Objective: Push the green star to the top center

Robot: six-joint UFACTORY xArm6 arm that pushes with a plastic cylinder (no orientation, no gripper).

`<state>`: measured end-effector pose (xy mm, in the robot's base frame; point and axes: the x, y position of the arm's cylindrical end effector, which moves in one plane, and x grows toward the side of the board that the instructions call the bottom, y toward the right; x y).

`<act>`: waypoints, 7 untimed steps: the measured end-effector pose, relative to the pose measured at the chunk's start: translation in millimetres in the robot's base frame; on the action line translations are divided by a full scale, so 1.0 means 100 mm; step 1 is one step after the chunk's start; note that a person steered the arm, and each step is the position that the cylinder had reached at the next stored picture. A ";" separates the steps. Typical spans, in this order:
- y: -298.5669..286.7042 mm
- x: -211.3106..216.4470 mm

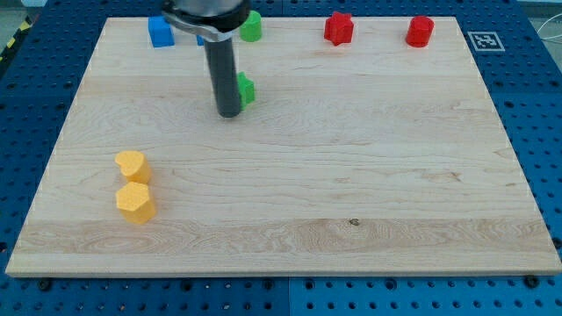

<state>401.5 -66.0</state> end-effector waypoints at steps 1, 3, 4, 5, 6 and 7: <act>0.18 -0.14; 0.06 -0.25; -0.16 -0.16; -0.24 -0.34; -0.19 -0.58; 0.07 -0.62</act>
<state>339.7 -59.0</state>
